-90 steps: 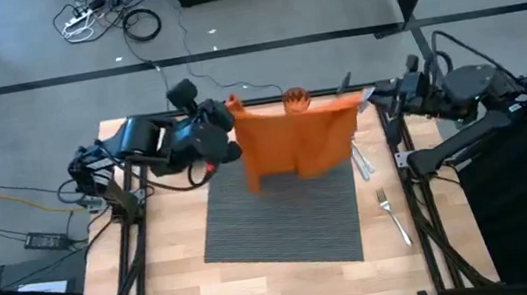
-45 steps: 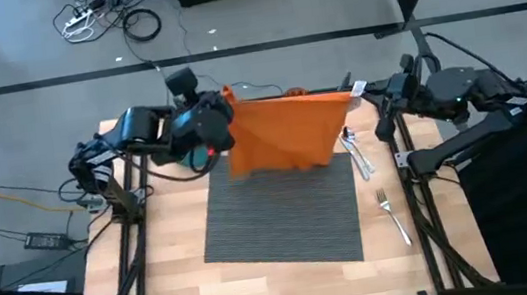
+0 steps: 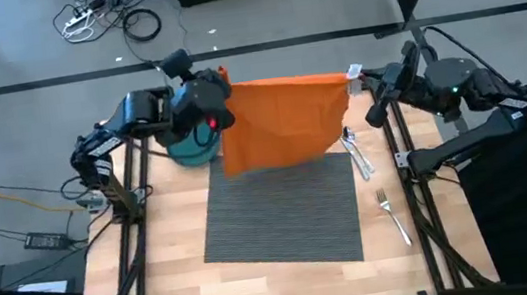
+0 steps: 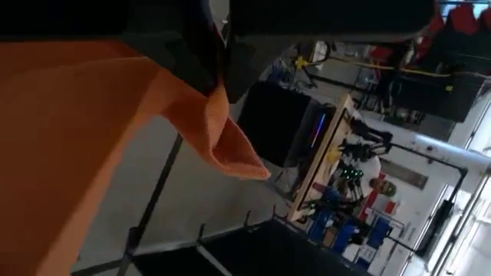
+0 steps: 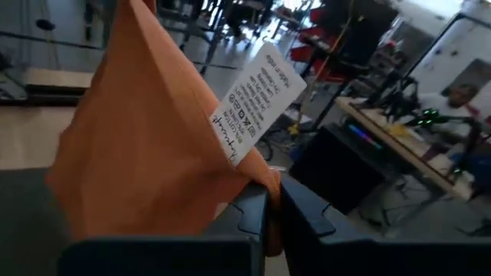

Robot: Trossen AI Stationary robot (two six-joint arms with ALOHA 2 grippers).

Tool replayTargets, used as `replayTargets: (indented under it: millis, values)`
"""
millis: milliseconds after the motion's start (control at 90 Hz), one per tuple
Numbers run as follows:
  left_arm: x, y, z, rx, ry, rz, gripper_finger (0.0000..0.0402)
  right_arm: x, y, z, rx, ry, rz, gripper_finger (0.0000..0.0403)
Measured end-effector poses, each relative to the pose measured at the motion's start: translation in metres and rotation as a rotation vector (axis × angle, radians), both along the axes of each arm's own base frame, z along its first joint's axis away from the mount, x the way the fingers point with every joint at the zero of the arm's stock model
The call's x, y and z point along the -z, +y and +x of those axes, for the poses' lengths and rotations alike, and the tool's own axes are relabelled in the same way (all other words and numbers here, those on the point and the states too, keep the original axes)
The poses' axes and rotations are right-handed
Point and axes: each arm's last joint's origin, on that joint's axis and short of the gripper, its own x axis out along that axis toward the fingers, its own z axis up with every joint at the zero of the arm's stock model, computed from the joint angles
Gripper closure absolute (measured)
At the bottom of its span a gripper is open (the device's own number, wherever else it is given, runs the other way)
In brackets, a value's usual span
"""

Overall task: Set table place
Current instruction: Fold the orange table napkin

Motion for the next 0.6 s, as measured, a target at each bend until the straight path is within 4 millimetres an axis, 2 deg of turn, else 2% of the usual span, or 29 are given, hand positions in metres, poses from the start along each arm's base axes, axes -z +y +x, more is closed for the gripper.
replayTargets:
  millis: [100,244,389,600]
  values:
    - [-0.003,-0.011,-0.004,0.040,-0.009,-0.001,0.0402,0.001,0.004,-0.001,-0.032,-0.006,0.023,0.0403]
    - [0.002,-0.040,-0.013,0.124,0.034,-0.036,0.0402,0.014,0.020,-0.001,-0.125,0.032,0.138,0.0403]
    - [0.016,-0.074,-0.020,0.203,0.052,-0.149,0.0402,0.033,0.044,0.009,-0.219,0.096,0.250,0.0403]
    - [0.049,-0.128,-0.015,0.340,0.097,-0.291,0.0402,0.063,0.091,0.034,-0.326,0.182,0.347,0.0403]
